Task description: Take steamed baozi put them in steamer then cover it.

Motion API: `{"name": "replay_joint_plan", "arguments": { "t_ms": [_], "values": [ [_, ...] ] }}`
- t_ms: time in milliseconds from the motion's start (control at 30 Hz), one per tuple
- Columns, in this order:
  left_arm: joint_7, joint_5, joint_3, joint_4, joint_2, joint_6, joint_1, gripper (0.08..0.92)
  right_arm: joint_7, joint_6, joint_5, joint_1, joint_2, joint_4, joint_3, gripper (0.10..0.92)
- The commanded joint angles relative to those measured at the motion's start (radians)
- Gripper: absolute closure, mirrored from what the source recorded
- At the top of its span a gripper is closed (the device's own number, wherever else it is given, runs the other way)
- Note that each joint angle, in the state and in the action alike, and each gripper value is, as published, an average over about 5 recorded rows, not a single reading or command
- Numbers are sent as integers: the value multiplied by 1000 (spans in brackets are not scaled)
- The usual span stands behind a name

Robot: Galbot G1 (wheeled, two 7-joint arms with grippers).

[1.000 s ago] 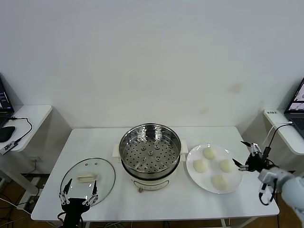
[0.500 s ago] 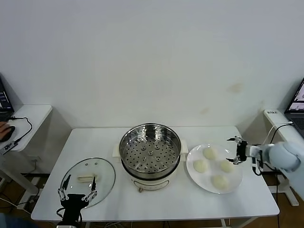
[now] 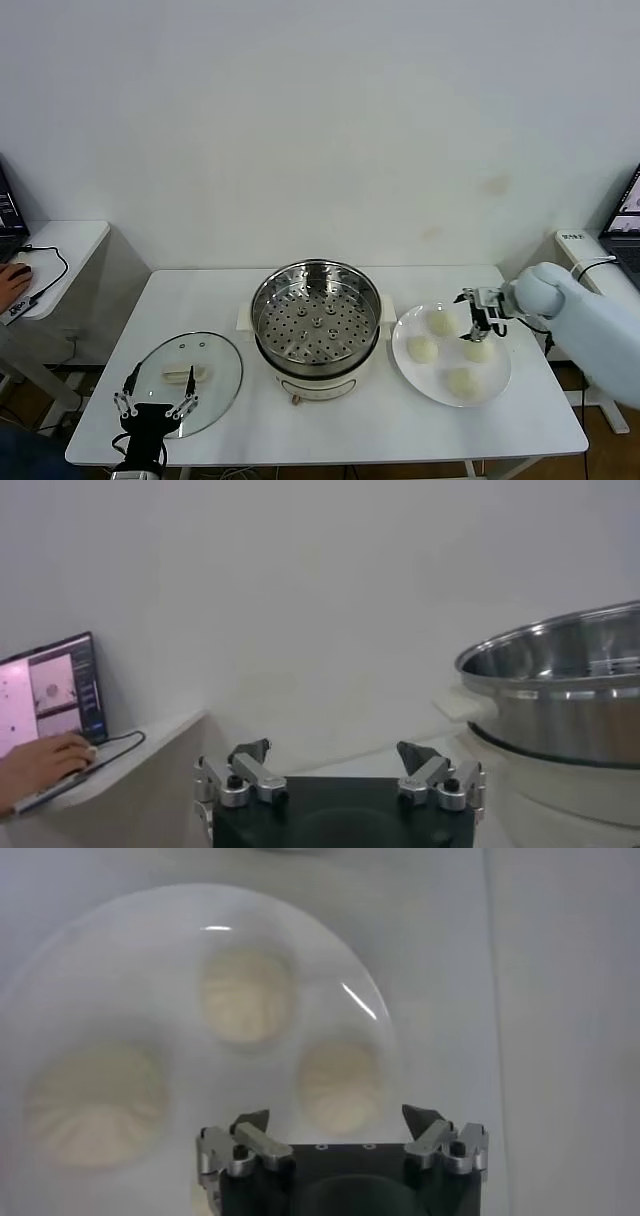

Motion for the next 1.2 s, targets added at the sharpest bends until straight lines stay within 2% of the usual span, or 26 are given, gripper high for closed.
{"name": "replay_joint_plan", "arguments": {
  "t_ms": [33, 933, 1033, 1200],
  "values": [
    [0, -1, -8, -3, 1, -1, 1, 177, -37, 3, -50, 86, 127, -173, -99, 203],
    [-1, -13, -31, 8, 13, 0, -3, 177, -22, -22, -79, 58, 166, -202, -80, 220],
    [-1, -12, -33, 8, 12, -1, -1, 177, -21, -23, -91, 52, 168, -208, -76, 240],
    [-2, -13, -33, 8, 11, -2, 0, 177, -16, -22, -102, 46, 172, -220, -63, 327]
  ]
}}
